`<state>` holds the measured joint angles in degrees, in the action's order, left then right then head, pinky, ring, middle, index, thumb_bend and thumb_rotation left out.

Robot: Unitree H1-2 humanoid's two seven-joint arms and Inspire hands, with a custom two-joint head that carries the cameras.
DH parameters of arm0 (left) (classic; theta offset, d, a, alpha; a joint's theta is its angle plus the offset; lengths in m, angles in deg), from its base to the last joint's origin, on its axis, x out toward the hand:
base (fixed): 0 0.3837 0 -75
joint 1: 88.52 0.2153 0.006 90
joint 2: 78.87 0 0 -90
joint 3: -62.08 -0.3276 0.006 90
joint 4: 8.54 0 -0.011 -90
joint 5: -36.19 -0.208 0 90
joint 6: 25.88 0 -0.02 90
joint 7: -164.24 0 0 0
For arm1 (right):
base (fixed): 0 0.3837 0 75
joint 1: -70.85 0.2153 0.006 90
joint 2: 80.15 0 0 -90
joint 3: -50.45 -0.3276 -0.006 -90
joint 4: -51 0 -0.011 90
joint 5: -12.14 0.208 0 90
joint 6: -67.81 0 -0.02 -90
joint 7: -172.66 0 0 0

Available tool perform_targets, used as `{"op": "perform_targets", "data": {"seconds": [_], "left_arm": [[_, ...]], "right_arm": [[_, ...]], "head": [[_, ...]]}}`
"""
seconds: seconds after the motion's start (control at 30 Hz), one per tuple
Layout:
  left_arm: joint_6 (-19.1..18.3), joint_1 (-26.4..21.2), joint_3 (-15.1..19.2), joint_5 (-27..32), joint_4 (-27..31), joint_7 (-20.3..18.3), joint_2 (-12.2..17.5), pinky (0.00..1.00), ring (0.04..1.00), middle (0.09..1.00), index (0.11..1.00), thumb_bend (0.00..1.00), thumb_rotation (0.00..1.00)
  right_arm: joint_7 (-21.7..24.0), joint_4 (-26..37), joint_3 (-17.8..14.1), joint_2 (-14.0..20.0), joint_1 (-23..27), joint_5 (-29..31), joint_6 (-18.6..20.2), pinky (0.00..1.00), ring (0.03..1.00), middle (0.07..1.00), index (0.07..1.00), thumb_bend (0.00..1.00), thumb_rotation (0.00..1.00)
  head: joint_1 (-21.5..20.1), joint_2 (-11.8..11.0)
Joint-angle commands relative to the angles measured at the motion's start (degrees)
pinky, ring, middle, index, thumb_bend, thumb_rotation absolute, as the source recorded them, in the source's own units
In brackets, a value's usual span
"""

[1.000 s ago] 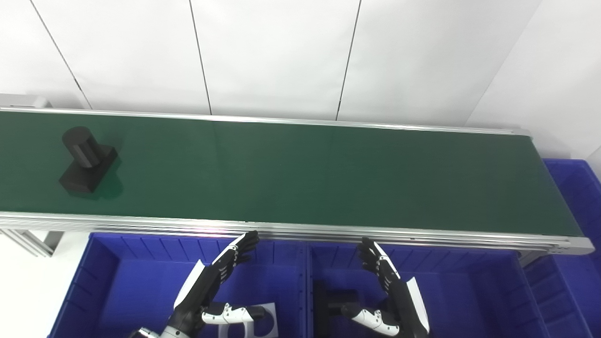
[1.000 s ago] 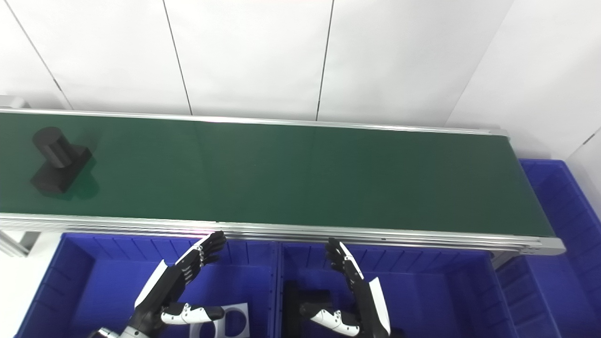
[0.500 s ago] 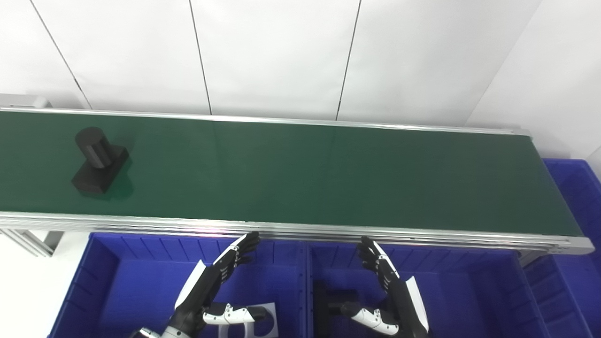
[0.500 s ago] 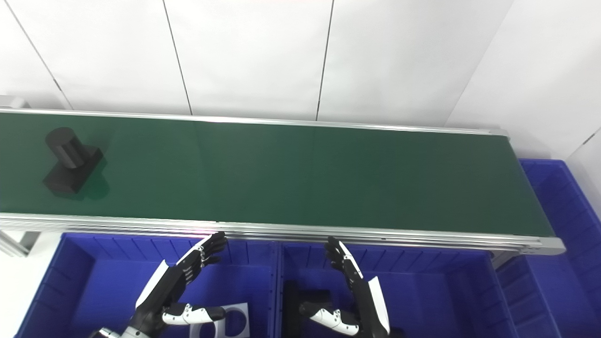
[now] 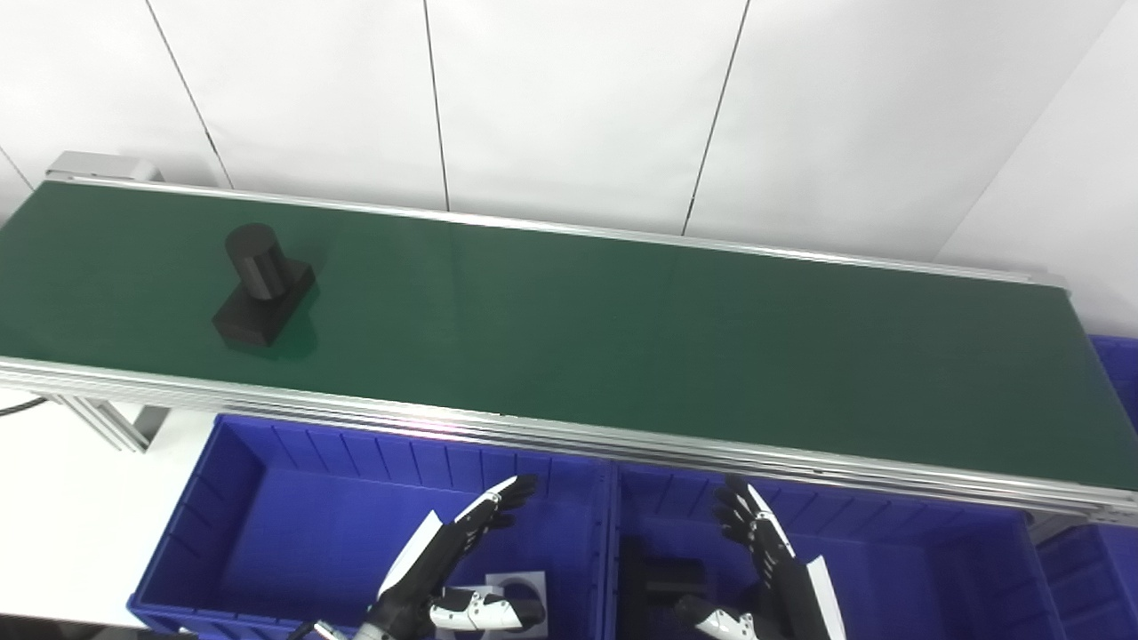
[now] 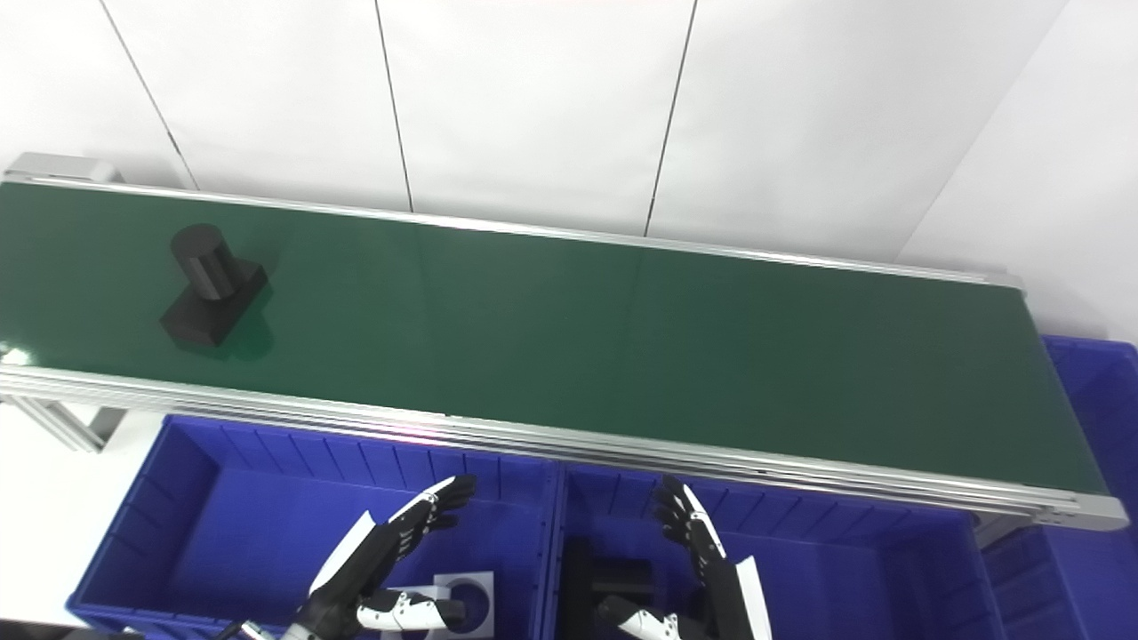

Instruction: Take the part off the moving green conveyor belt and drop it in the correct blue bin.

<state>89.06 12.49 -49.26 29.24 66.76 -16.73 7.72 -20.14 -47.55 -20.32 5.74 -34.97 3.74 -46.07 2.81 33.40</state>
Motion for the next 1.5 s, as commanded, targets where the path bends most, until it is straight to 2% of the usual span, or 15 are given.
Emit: {"op": "perform_targets", "data": {"seconds": [0.0,0.17,0.47,0.9,0.97,1.23,1.33,1.47], "left_arm": [[1.98,-0.92,-0.84,0.86,0.79,0.74,0.54,0.86,0.909,0.913,0.9,0.95,0.48],[1.98,-1.23,-1.5,1.34,0.21,1.47,0.7,0.86,0.905,0.91,0.9,0.96,0.46],[1.98,-1.55,-2.1,1.05,-0.92,2.65,0.85,0.86,0.902,0.906,0.895,0.97,0.47],[1.98,-3.0,-3.09,1.04,-2.49,3.45,0.83,0.82,0.879,0.891,0.882,0.99,0.46],[1.98,-3.22,-3.24,1.05,-2.62,3.48,1.03,0.81,0.876,0.89,0.881,0.98,0.45],[1.98,-3.73,-3.41,1.59,-2.64,3.59,1.51,0.81,0.871,0.885,0.874,0.98,0.46],[1.98,-3.76,-3.44,2.01,-2.66,3.22,1.49,0.81,0.875,0.889,0.878,0.98,0.45],[1.98,-3.91,-3.62,2.03,-2.75,3.37,1.2,0.82,0.878,0.891,0.881,0.98,0.45]], "right_arm": [[-1.04,0.59,0.17,0.28,0.55,-0.22,-3.04,0.83,0.847,0.879,0.918,0.91,0.49],[-2.18,0.23,0.75,0.78,0.75,-0.71,-3.04,0.83,0.852,0.878,0.918,0.89,0.48],[-3.41,-1.13,2.12,1.45,1.32,-0.32,-3.04,0.82,0.854,0.876,0.916,0.87,0.45],[-6.47,-3.76,4.17,2.47,3.09,-0.2,-3.04,0.81,0.838,0.858,0.907,0.92,0.47],[-6.8,-3.96,4.45,2.52,3.36,-0.27,-3.04,0.83,0.845,0.864,0.912,0.91,0.47],[-7.15,-2.94,4.86,2.35,3.56,0.15,-3.04,0.82,0.848,0.868,0.911,0.91,0.44],[-7.16,-1.14,4.71,2.62,3.27,0.24,-3.04,0.82,0.852,0.87,0.908,0.92,0.39],[-7.11,3.09,3.86,2.87,2.71,0.53,-3.04,0.81,0.842,0.86,0.889,0.98,0.4]], "head": [[0.04,-0.41],[-0.15,-1.04],[-0.25,-3.54],[1.82,-6.56],[1.65,-6.74],[-0.38,-6.66],[-1.1,-6.41],[-1.34,-6.14]]}}
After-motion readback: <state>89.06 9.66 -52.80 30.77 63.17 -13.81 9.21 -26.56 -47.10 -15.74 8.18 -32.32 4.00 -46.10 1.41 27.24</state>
